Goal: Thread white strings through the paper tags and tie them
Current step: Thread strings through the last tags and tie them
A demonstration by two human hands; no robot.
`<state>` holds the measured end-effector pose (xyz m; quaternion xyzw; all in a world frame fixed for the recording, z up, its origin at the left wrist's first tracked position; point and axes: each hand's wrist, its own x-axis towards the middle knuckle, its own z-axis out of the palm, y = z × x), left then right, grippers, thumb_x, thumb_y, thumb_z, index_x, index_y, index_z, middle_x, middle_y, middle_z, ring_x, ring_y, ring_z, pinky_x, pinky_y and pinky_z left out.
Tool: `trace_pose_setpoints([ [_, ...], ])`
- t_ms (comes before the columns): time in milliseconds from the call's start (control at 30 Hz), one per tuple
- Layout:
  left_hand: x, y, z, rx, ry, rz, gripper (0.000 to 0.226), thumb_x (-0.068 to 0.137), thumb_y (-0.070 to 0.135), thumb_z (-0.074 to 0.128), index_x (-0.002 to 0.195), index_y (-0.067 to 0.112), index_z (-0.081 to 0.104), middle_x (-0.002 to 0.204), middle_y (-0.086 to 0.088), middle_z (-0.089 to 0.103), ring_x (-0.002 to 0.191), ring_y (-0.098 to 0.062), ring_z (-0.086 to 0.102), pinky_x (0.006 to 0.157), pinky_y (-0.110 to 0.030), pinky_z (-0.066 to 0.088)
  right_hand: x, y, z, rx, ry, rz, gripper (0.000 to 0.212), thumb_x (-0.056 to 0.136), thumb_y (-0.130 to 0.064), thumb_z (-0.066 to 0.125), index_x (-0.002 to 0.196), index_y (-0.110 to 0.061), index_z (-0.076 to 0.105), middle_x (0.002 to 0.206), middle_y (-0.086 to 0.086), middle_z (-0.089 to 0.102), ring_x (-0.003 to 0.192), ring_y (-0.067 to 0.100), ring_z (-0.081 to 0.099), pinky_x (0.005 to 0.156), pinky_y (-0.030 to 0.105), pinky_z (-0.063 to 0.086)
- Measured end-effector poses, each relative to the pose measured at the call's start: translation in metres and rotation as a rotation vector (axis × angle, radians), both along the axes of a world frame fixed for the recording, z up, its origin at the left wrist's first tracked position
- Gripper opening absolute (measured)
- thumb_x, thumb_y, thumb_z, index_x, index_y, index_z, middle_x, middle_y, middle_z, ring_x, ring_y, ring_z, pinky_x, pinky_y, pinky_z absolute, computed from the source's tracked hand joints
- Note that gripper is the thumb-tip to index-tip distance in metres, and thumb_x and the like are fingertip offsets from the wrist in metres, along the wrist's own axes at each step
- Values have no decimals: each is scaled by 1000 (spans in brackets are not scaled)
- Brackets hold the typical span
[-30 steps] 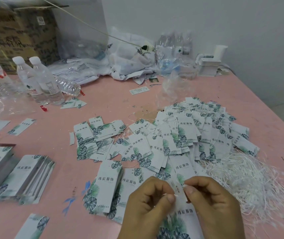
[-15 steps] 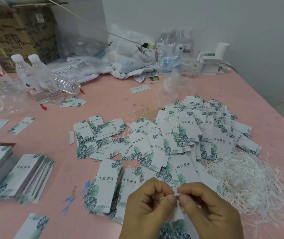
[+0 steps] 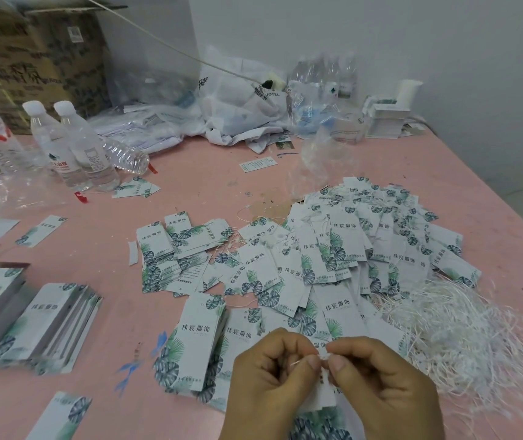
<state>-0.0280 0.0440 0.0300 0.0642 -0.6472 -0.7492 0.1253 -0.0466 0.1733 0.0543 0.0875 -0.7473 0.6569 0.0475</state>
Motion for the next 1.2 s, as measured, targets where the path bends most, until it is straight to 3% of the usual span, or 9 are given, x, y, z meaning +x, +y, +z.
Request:
trace_pose_setpoints([
  [200, 0, 1, -1, -44, 2, 3, 11, 64, 33, 74, 64, 22, 70, 52, 11, 46, 49, -9, 40, 48, -19, 33, 0, 1, -4, 57, 31, -10, 21, 67, -17, 73, 73, -37, 75, 63, -3, 71, 59, 11, 68, 61, 10, 52],
  [300, 0, 0, -1, -35, -2, -5, 12, 64, 33, 74, 65, 21, 70, 52, 11, 46, 50, -9, 40, 48, -19, 33, 0, 1, -5, 54, 40, 4, 16, 65, -24, 71, 74, -37, 74, 64, -4, 72, 59, 9, 68, 61, 10, 52],
  [567, -3, -4, -3, 92, -15, -97, 19, 60, 31, 83, 67, 17, 73, 54, 6, 48, 52, -11, 37, 50, -21, 28, -8, 7, -6, -98, -93, 104, 10, 56, -24, 75, 64, -29, 76, 57, 10, 69, 49, 9, 64, 53, 16, 53],
  [767, -4, -9, -6, 15, 61, -124, 15, 63, 32, 83, 67, 20, 76, 64, 2, 60, 58, -14, 46, 56, -23, 35, -12, 13, -5, -73, -78, 178, 10, 58, -18, 76, 63, -26, 77, 60, 11, 70, 51, 9, 64, 55, 18, 54],
  [867, -4, -9, -8, -19, 100, -127, 10, 67, 31, 80, 67, 22, 75, 67, 2, 60, 58, -12, 46, 56, -21, 36, -13, 13, -8, -78, -74, 226, 11, 65, -26, 88, 68, -26, 77, 63, 11, 71, 54, 10, 66, 56, 18, 54],
  [967, -7, -11, -10, 32, 156, -139, 7, 68, 28, 78, 67, 24, 73, 70, 5, 59, 61, -8, 48, 58, -17, 38, -18, 17, -18, -176, -93, 144, 19, 63, -31, 79, 81, -24, 77, 70, 13, 72, 58, 15, 66, 58, 20, 54],
  [1033, -10, -12, -11, 112, 193, -153, 14, 66, 31, 83, 66, 21, 72, 72, 6, 58, 66, -9, 50, 62, -17, 40, -25, 22, -26, -210, -88, 91, 22, 72, -17, 73, 93, -23, 74, 80, 12, 73, 68, 17, 67, 65, 22, 55],
  [1100, -11, -15, -13, 242, 206, -194, 25, 64, 37, 87, 67, 18, 71, 73, 2, 58, 68, -13, 51, 65, -19, 42, -28, 25, -32, -108, -94, 131, 34, 77, -6, 68, 103, -29, 71, 96, 6, 73, 87, 16, 68, 76, 21, 54],
  [1200, -13, -17, -11, 463, 233, -317, 22, 71, 30, 85, 72, 14, 70, 77, -3, 60, 73, -15, 55, 69, -22, 46, -23, 19, -34, 76, -144, 317, 50, 75, -23, 67, 119, -46, 58, 124, -14, 64, 112, 3, 60, 93, 17, 47],
])
